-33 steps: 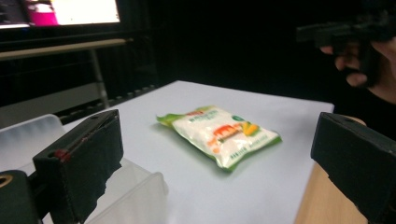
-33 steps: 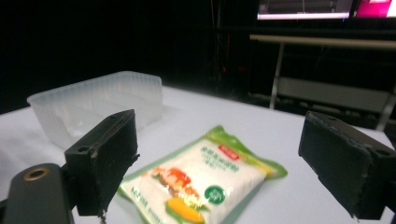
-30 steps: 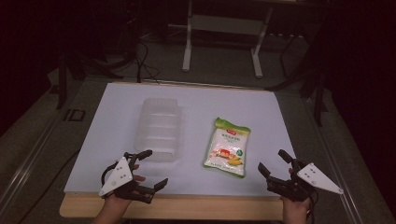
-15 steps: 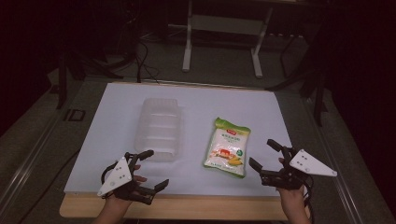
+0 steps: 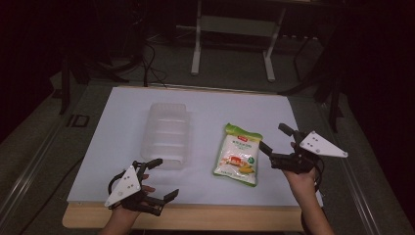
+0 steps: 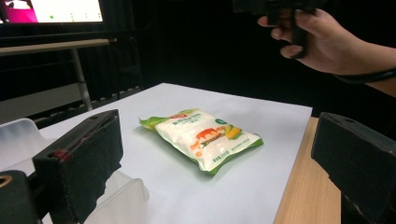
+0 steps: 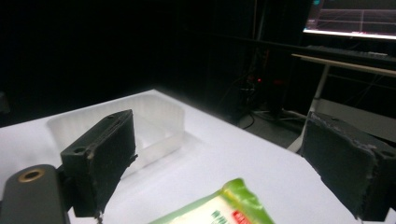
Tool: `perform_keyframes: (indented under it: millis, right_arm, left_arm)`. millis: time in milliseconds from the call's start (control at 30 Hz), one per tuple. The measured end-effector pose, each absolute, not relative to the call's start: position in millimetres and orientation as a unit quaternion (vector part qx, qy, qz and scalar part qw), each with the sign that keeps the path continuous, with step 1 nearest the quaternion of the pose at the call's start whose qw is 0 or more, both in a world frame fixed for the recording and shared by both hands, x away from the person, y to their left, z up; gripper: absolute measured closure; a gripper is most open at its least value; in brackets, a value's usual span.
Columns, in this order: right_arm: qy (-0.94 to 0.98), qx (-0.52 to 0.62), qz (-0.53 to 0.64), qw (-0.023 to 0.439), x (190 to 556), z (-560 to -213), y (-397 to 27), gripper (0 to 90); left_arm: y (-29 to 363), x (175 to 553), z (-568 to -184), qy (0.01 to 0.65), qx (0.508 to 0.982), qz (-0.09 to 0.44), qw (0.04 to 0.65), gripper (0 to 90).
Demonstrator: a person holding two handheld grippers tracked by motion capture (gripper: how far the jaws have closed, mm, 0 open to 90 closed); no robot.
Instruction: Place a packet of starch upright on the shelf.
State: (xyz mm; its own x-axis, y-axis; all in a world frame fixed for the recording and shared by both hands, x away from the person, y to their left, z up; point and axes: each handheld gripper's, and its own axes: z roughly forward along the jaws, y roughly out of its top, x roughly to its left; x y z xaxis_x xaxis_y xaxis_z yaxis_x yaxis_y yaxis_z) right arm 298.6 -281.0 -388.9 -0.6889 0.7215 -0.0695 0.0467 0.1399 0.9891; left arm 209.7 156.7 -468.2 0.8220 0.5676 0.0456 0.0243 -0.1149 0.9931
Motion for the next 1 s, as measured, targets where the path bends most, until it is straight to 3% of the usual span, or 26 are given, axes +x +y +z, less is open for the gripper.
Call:
perform_keyframes:
  millis: [333,1000]
  right_arm:
    - [0.711,0.302,0.562,0.297,347.5,-399.7,-284.7,10.1]
    - [0.776,0.377,0.467,0.197,424.4,-482.6,-286.4,10.2]
  left_arm:
    - [155.8,207.4,-468.1,0.202,0.713,0.214,0.636,2.2]
    - [155.3,203.3,-470.4,0.202,0.72,0.215,0.629,2.2]
